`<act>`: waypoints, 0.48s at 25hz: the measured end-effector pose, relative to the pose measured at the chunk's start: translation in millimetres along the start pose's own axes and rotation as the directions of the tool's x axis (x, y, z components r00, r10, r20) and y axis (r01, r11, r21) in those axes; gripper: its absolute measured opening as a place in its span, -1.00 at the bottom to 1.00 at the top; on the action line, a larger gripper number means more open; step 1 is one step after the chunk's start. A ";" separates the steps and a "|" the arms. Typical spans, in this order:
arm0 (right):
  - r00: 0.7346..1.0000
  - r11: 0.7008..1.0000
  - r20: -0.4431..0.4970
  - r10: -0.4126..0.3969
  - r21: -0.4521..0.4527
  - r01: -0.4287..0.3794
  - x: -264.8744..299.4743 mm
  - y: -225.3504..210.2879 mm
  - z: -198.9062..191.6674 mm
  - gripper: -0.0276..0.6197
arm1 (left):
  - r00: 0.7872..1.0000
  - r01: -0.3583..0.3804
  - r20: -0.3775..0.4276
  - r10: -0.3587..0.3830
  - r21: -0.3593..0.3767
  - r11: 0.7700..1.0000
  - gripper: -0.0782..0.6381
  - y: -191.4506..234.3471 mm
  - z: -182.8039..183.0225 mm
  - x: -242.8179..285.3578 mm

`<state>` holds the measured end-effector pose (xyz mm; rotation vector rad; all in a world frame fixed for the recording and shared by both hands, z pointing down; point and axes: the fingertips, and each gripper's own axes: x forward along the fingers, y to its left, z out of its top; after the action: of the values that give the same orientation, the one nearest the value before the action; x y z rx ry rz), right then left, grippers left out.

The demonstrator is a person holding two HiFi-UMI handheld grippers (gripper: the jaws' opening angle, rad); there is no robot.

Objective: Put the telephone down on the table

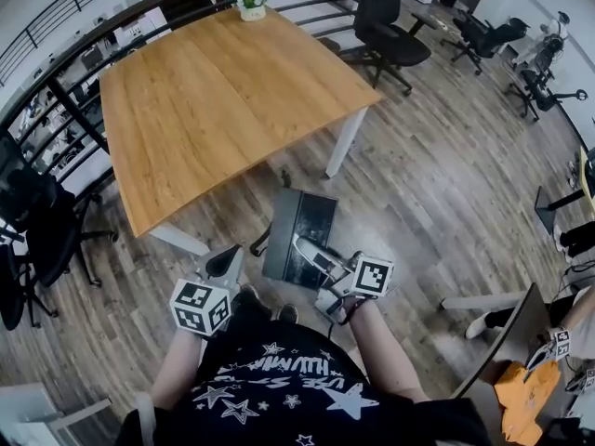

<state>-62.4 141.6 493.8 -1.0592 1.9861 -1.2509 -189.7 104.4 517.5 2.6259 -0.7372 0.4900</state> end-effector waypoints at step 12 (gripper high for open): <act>0.997 0.999 0.067 -0.039 -0.011 0.040 -14.6 -28.5 47.9 -0.42 | 0.996 0.090 -0.029 -0.089 0.028 0.996 -0.77 -5.3 20.7 74.0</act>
<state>-7.9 124.3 500.8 -1.1361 1.9344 -1.2093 -122.6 68.3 529.2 2.6595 -0.6049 0.5142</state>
